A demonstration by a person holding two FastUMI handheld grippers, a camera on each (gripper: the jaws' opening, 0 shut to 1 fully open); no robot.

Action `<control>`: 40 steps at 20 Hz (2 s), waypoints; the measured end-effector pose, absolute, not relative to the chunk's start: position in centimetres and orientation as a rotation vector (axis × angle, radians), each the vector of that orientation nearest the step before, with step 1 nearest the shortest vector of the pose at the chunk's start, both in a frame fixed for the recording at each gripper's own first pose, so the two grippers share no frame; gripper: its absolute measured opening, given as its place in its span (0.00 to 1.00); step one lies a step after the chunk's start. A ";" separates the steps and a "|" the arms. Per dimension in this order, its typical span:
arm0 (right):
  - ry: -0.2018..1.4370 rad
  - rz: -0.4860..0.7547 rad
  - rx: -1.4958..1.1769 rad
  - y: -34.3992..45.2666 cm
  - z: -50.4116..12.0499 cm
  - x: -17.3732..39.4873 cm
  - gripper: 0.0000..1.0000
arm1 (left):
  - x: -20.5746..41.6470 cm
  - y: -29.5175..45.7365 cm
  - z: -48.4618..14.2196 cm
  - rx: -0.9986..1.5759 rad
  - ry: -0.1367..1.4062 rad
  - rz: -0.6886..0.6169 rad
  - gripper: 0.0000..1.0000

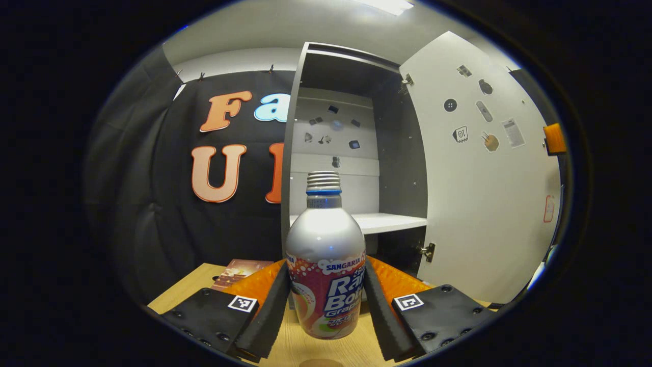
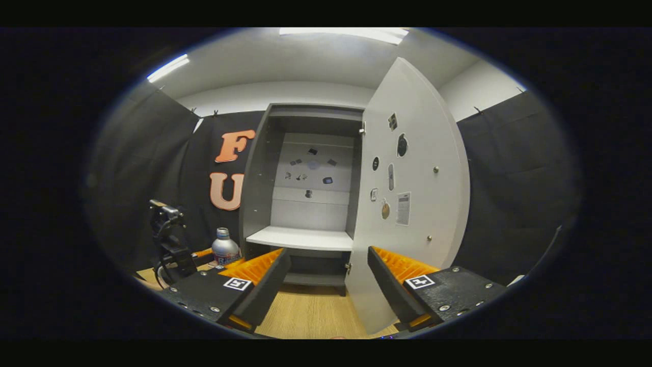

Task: Open the cabinet door with the right hand, grasp the bottle in the cabinet with the left hand and place it on the coaster, then close the cabinet door with the right hand.

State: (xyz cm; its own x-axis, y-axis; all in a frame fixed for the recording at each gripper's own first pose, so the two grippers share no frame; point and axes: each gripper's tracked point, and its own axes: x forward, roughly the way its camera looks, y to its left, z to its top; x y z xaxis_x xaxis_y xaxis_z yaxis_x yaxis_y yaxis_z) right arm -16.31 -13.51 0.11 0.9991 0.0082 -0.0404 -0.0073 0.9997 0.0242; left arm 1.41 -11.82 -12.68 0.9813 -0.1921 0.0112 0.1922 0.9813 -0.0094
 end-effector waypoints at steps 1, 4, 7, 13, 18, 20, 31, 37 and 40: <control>0.036 0.003 0.021 -13.3 -0.1 -16.3 0.94 | 1.2 -11.6 -13.9 -0.012 0.006 -0.200 0.83; 0.028 -0.034 -0.021 -13.2 -0.7 -16.0 0.94 | 0.5 -10.5 -16.8 0.004 0.026 -0.212 0.84; 0.009 -0.087 -0.082 -13.6 -0.8 -15.8 0.95 | 0.3 -10.1 -20.4 0.022 0.057 -0.226 0.83; 0.028 -0.164 -0.088 -14.2 -2.6 -14.9 0.95 | -1.2 -10.3 -26.4 0.030 0.106 -0.255 0.83; 0.092 -0.164 -0.072 -14.1 -5.1 -13.9 0.95 | -3.4 -10.7 -30.9 0.024 0.154 -0.270 0.83; 0.095 -0.159 -0.072 -13.8 -5.2 -13.8 0.95 | -3.3 -10.4 -31.4 0.031 0.155 -0.264 0.82; 0.136 -0.165 -0.035 -13.8 -6.9 -13.6 0.95 | -4.3 -10.9 -32.5 0.017 0.167 -0.276 0.83; 0.159 -0.148 -0.026 -13.3 -7.8 -13.9 0.95 | -4.4 -11.0 -33.0 0.064 0.183 -0.282 0.87; 0.177 -0.139 -0.022 -13.2 -8.5 -14.0 0.95 | -4.2 -10.8 -33.3 0.063 0.202 -0.275 0.89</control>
State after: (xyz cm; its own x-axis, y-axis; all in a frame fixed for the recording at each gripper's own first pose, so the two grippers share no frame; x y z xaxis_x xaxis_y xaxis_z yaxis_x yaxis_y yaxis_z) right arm -14.03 -13.16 -8.51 0.9748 -0.1393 -0.1740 0.1354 0.9902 -0.0344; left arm -4.22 -10.76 -33.34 0.9423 -0.2636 -0.2065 0.2763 0.9605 0.0346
